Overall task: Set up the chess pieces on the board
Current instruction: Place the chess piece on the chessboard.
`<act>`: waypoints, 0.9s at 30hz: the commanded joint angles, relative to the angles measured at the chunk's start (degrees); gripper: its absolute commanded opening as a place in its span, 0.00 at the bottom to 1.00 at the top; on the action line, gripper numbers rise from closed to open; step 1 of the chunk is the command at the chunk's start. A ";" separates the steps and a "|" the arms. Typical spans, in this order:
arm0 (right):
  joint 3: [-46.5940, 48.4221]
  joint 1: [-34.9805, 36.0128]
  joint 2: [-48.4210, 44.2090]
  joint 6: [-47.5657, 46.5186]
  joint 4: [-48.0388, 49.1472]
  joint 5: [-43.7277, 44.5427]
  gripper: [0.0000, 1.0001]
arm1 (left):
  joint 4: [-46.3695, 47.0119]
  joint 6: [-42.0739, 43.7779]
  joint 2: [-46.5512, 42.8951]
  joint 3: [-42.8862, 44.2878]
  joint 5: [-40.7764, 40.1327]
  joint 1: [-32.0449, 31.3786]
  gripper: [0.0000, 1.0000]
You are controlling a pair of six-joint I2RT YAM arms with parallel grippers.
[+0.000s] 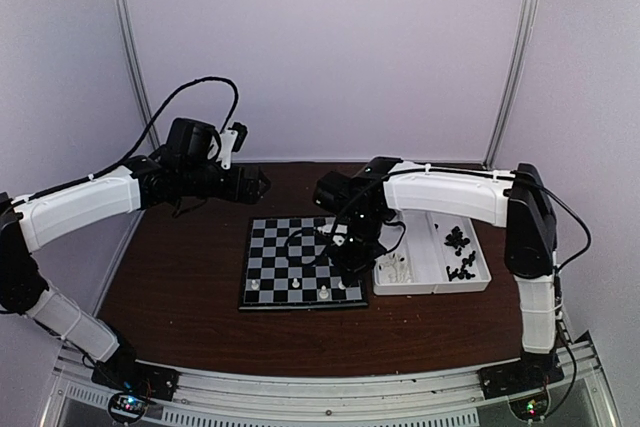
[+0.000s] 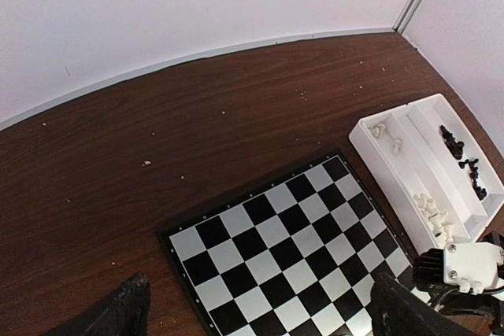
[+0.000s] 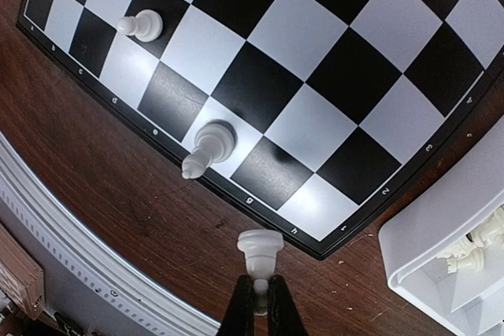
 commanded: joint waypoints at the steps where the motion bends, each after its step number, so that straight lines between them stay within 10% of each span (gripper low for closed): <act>1: 1.71 0.87 1.66 -0.66 -1.41 1.37 0.00 | 1.87 1.32 -1.10 -0.65 -1.96 0.01 0.98; 27: 4.46 1.24 6.84 -1.02 -1.23 1.92 0.04 | 1.43 1.75 -0.24 -0.48 -2.13 0.01 0.98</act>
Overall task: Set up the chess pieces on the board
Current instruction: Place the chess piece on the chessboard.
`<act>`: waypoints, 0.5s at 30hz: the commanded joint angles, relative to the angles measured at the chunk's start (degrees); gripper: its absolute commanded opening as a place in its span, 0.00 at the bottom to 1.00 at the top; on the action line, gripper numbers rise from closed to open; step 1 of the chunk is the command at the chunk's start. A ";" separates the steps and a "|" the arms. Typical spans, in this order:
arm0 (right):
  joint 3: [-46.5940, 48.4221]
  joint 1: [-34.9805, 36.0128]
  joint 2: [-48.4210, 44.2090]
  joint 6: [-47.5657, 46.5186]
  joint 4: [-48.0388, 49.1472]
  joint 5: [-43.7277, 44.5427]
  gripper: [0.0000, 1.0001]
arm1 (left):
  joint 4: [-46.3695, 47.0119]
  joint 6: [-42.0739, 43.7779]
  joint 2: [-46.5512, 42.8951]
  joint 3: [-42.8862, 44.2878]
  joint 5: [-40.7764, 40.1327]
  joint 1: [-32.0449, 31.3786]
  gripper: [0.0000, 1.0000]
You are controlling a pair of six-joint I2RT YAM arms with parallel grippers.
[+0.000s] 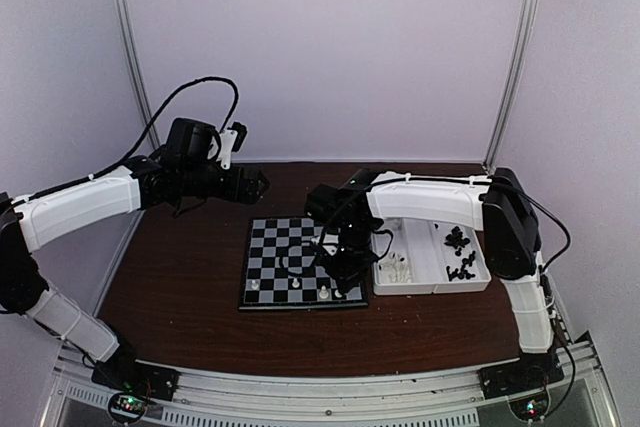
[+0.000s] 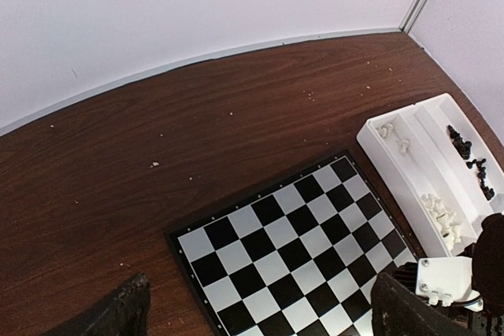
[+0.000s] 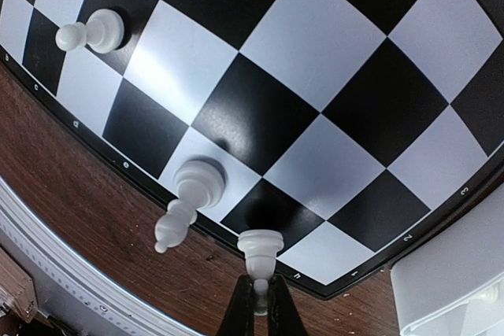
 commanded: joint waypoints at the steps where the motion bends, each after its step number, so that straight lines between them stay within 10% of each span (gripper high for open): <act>1: 1.84 0.36 0.45 -0.57 -1.25 1.91 0.05 | 1.52 0.81 -0.22 -0.41 -0.29 0.01 0.98; 15: 2.48 0.36 0.85 -0.57 -1.24 2.05 0.16 | 1.57 0.73 -0.04 -0.32 0.01 0.01 0.98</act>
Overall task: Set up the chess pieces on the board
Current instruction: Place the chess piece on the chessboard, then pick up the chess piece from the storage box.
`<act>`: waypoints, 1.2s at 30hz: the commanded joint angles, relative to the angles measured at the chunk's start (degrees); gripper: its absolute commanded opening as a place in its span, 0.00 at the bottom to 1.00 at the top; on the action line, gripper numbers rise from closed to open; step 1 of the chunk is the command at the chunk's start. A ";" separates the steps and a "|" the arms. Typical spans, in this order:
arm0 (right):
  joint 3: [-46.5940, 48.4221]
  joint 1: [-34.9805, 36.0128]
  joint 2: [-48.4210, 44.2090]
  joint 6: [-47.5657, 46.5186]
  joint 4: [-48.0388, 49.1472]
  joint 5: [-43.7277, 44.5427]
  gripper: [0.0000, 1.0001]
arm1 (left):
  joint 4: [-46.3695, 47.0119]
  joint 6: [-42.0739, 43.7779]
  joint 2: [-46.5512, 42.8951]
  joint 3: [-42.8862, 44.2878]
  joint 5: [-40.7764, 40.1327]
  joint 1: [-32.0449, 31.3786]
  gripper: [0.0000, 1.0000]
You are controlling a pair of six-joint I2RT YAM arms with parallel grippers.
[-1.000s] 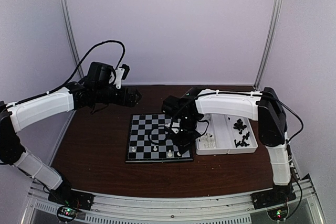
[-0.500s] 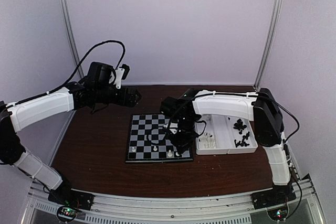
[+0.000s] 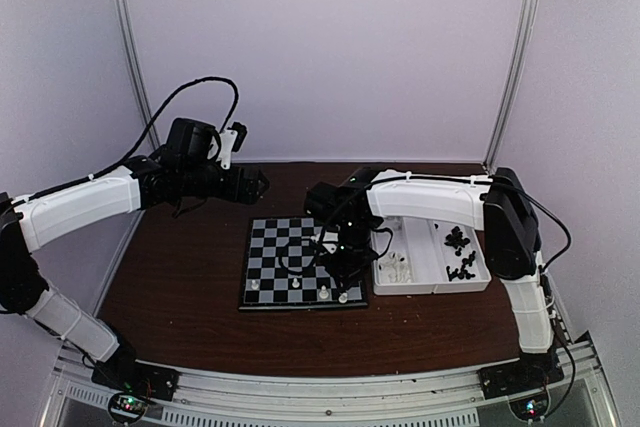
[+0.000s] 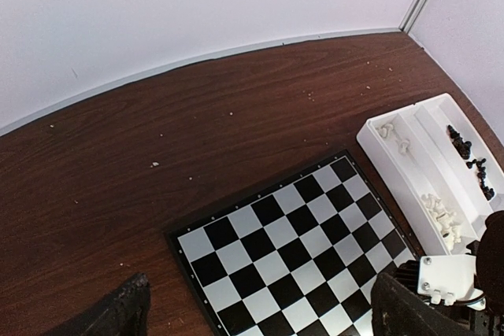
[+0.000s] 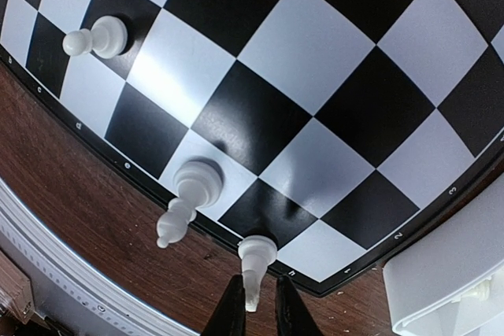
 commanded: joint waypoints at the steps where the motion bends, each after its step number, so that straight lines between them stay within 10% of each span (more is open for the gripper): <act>1: 1.43 0.36 0.78 -0.09 -0.48 1.18 0.16 | 1.62 0.70 -0.06 -0.32 0.01 0.01 0.98; 16: -2.11 0.79 -2.38 -0.61 0.26 1.31 0.29 | 1.77 0.78 -0.33 -0.24 0.27 0.01 0.98; 36: -0.50 1.24 -1.36 -0.65 0.99 2.65 0.10 | 1.54 0.82 -0.60 -0.41 0.08 0.01 0.98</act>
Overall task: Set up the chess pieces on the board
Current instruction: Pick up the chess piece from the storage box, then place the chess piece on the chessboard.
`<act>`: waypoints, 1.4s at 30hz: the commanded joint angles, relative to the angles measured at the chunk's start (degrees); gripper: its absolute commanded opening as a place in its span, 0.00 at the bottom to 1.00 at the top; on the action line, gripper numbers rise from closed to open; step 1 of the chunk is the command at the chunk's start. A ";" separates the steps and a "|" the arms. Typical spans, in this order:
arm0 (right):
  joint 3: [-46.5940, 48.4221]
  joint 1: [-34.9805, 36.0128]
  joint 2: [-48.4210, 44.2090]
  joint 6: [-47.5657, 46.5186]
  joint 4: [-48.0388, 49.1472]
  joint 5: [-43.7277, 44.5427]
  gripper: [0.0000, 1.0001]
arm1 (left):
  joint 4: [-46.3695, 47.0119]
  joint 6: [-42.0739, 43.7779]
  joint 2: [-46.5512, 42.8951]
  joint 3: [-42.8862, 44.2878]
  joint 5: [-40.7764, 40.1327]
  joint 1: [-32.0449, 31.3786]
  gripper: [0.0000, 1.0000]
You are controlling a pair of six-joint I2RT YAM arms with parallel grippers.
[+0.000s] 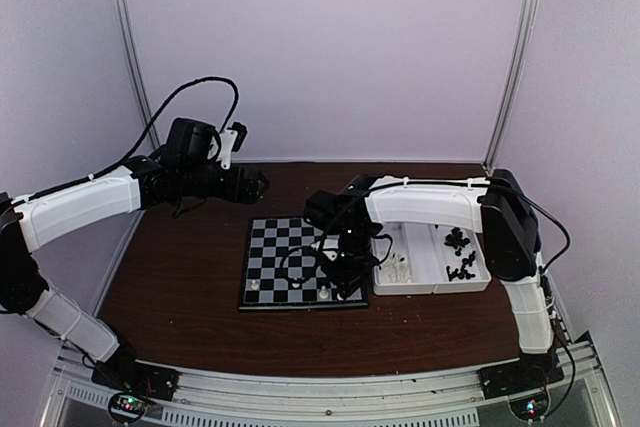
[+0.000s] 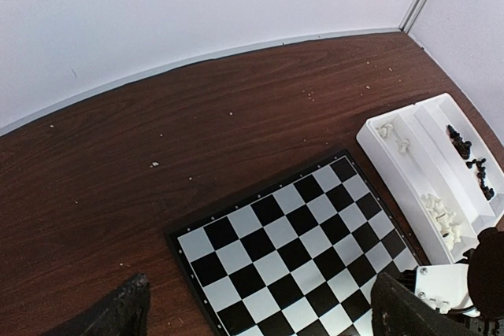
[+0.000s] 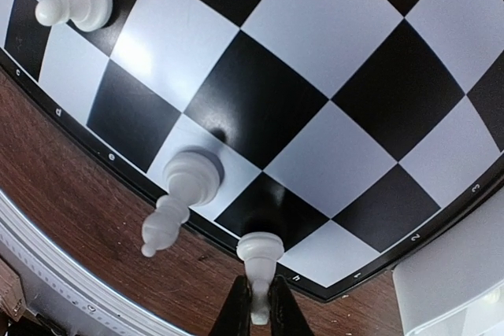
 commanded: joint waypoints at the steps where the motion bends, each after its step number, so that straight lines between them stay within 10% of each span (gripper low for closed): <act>1: 2.46 0.39 -1.02 -0.29 0.05 2.33 0.10 | 1.47 0.75 -0.57 -0.41 0.08 0.01 0.98; 42: 3.35 0.33 2.17 -1.02 -0.95 2.32 0.14 | 1.31 0.97 -0.74 -0.41 -0.05 0.01 0.98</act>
